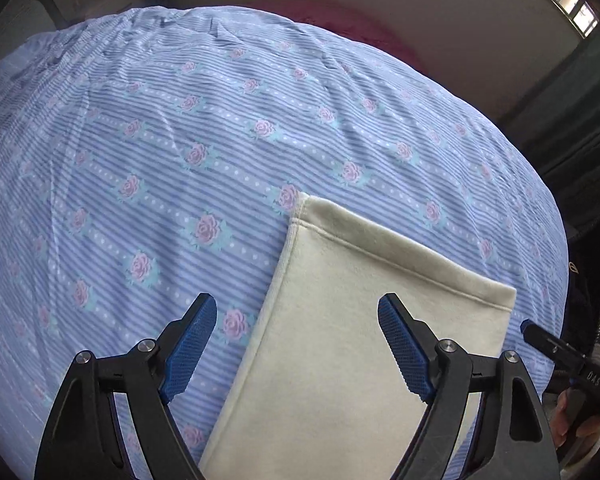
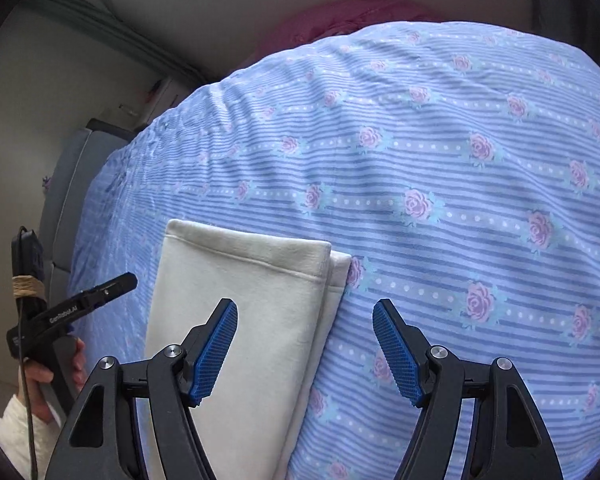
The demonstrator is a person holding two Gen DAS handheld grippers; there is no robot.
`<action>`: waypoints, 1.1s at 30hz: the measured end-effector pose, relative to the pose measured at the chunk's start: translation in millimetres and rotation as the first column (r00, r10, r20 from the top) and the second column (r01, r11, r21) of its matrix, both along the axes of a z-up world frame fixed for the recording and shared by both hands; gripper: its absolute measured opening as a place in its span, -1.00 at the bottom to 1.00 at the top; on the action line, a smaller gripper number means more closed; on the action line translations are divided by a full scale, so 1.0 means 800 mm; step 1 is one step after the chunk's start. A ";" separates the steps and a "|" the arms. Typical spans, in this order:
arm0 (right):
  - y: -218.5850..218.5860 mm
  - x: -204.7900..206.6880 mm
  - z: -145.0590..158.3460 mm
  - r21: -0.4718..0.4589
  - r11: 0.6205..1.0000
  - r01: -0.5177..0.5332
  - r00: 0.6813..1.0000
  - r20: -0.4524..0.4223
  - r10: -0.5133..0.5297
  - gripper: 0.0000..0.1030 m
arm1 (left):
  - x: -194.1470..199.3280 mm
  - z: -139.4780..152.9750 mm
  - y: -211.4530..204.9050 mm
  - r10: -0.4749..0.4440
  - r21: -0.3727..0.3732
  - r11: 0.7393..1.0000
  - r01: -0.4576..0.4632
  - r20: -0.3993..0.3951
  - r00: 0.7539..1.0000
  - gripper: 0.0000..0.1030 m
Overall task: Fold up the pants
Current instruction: 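Close both grippers on the folded edge of the cream trousers, then lift the gripped edge with both grippers and fold it over the stack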
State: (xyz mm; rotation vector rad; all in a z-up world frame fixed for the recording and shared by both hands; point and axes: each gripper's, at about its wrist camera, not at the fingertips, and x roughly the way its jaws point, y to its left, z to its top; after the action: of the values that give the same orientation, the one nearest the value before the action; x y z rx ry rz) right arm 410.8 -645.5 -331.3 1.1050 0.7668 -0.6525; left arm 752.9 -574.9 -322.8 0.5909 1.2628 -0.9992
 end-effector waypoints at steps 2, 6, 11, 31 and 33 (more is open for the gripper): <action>-0.004 0.003 -0.017 0.027 1.000 0.016 1.000 0.002 -0.016 0.40 | 0.009 -0.007 -0.011 0.010 -0.029 1.000 -0.011 -0.040 0.999 0.59; -0.010 0.003 -0.041 0.073 0.996 0.050 0.999 0.011 -0.051 0.37 | 0.017 -0.023 -0.032 -0.017 -0.056 0.998 0.011 -0.111 0.994 0.58; -0.021 0.011 -0.057 0.086 0.995 0.042 0.999 0.026 -0.045 0.30 | 0.028 -0.061 -0.048 -0.048 0.033 0.998 0.053 -0.139 0.989 0.26; -0.053 0.009 -0.072 0.119 0.989 -0.084 0.991 0.113 0.070 -0.60 | -0.011 -0.042 -0.072 0.012 -0.062 0.998 -0.021 -0.138 0.990 -0.65; -0.052 -0.002 -0.047 0.099 0.992 -0.084 0.988 0.136 0.070 -0.62 | -0.024 -0.023 -0.069 -0.016 -0.097 0.995 0.004 -0.129 0.992 -0.66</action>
State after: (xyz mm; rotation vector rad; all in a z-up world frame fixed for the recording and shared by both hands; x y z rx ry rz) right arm 409.5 -687.0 -369.0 1.1957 0.7320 -0.4729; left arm 733.8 -629.9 -341.0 0.4641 1.3183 -1.1149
